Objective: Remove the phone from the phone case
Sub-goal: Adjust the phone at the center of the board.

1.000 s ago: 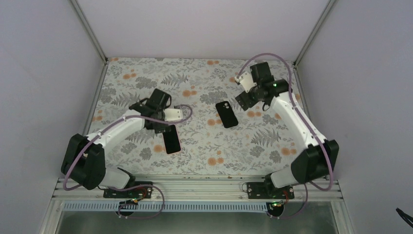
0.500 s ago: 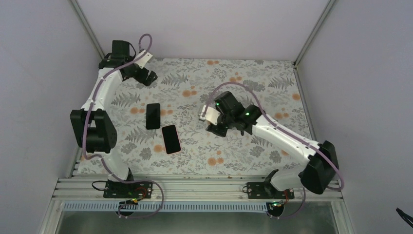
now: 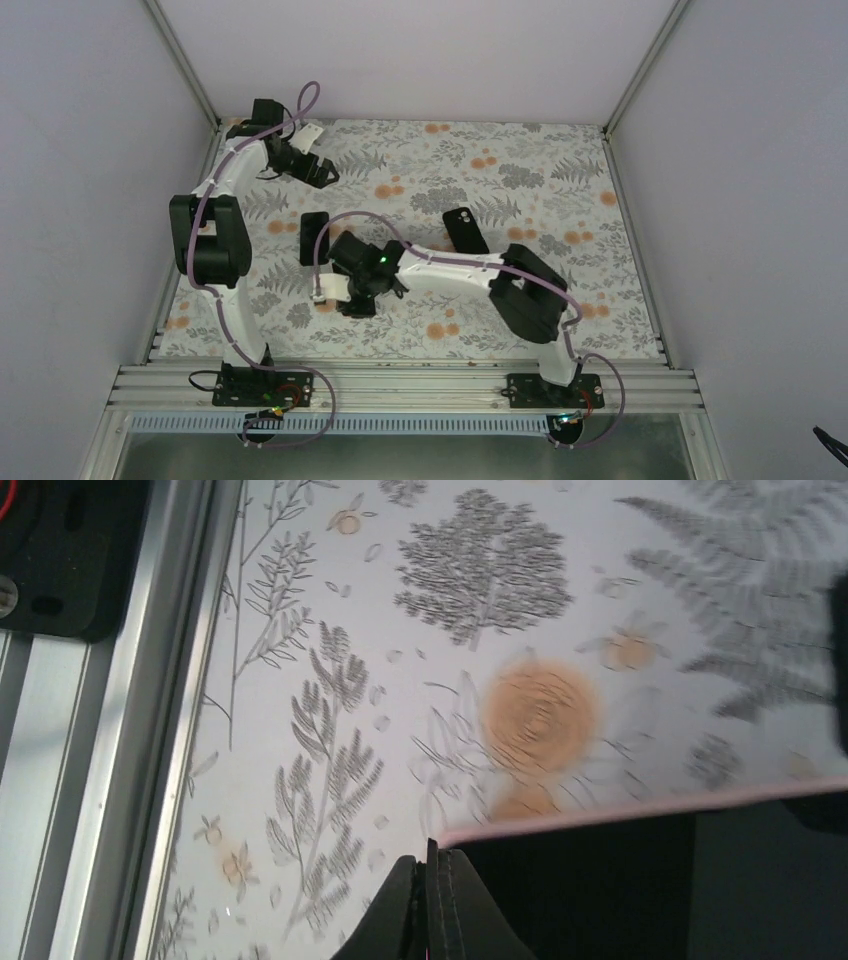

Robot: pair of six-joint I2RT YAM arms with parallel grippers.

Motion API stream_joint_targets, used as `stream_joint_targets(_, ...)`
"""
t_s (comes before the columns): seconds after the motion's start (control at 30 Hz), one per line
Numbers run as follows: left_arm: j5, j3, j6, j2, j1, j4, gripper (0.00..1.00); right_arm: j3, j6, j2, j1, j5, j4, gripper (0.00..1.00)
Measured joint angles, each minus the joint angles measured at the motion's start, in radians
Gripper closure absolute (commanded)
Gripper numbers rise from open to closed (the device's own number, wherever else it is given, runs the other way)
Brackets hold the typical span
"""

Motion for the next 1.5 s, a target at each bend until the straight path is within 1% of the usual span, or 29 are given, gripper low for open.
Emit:
stream_joint_targets(0.1,0.003,0.003,0.0,0.0,0.002,0.002,0.0,0.034,0.005,0.075,0.034,-0.004,0.023,0.96)
stream_joint_targets(0.27,0.006,0.0,0.0,0.0,0.006,0.01,0.0,0.102,0.003,0.164,0.035,0.002,0.024,0.96)
stream_joint_targets(0.53,0.013,-0.013,0.0,0.0,0.006,0.014,0.0,0.126,0.0,0.217,0.034,0.043,0.03,0.96)
stream_joint_targets(0.67,0.013,-0.013,0.002,0.0,0.006,0.013,0.0,0.112,-0.005,0.211,0.032,0.066,0.041,0.96)
stream_joint_targets(0.77,0.013,-0.013,0.005,0.0,0.006,0.013,0.0,0.047,-0.008,0.168,0.019,0.083,0.061,0.96)
stream_joint_targets(0.93,0.013,-0.034,0.011,-0.002,0.006,0.013,0.0,-0.058,-0.01,0.09,-0.08,0.114,0.051,0.96)
stream_joint_targets(0.97,0.013,-0.04,0.011,-0.003,0.006,0.013,0.0,-0.08,-0.01,0.072,-0.11,0.123,0.051,0.88)
stream_joint_targets(1.03,0.013,-0.046,0.013,-0.006,0.006,0.006,0.0,-0.116,-0.012,0.04,-0.157,0.13,0.043,0.49)
stream_joint_targets(1.07,0.013,-0.047,0.014,-0.008,0.006,0.006,0.0,-0.127,-0.011,0.025,-0.179,0.128,0.035,0.33)
stream_joint_targets(1.1,0.013,-0.047,0.015,-0.012,0.006,0.006,0.0,-0.136,-0.016,0.005,-0.197,0.121,0.022,0.22)
stream_joint_targets(1.17,0.015,-0.047,0.016,-0.023,0.006,0.006,0.0,-0.143,-0.026,-0.033,-0.208,0.102,0.001,0.07)
stream_joint_targets(1.2,0.017,-0.047,0.016,-0.029,0.006,0.006,0.0,-0.143,-0.035,-0.056,-0.204,0.088,-0.009,0.02)
stream_joint_targets(1.23,0.019,-0.047,0.016,-0.036,0.006,0.006,0.0,-0.143,-0.043,-0.077,-0.199,0.079,-0.013,0.0)
stream_joint_targets(1.37,0.022,-0.064,0.018,-0.073,0.006,0.008,0.0,-0.142,-0.101,-0.135,-0.187,0.062,-0.028,0.0)
stream_joint_targets(1.5,0.022,-0.107,0.019,-0.115,0.006,0.018,0.0,-0.142,-0.182,-0.132,-0.215,0.059,-0.033,0.0)
